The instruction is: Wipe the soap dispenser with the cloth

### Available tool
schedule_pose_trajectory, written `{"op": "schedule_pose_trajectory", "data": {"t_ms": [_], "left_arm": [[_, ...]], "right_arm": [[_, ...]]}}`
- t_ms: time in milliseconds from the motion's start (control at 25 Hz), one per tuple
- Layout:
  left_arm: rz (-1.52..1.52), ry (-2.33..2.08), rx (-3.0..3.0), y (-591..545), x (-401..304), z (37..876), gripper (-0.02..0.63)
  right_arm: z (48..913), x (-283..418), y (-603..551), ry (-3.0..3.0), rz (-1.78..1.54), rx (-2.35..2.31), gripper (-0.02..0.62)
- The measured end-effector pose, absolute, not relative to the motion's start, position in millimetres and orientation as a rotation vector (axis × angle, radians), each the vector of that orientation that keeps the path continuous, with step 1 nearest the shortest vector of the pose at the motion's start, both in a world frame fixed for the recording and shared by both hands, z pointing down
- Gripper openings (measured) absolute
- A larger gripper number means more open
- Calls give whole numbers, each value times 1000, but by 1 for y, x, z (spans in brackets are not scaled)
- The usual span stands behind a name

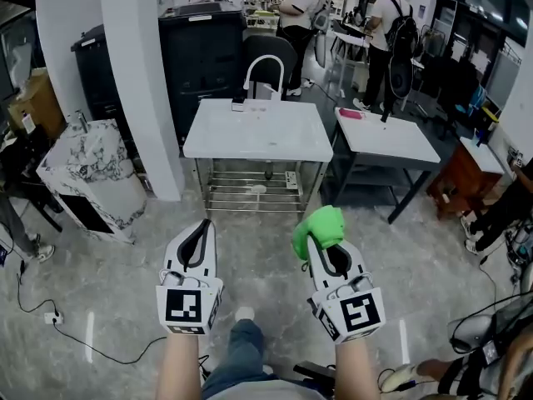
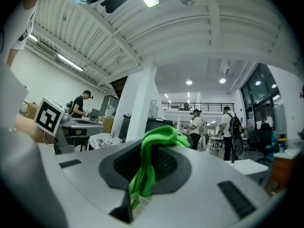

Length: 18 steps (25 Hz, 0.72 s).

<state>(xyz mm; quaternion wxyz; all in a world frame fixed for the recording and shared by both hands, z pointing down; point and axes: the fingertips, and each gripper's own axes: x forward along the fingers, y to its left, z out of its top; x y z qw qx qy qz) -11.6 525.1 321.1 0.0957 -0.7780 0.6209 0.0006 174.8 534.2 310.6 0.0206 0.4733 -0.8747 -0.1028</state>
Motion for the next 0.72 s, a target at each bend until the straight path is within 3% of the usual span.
{"op": "schedule_pose_trajectory", "data": {"t_ms": [720], "left_arm": [[40,1865,-2321,258,-75,318,15]], "right_arm": [[307,105,271,-2687,-341,1420,49]]}}
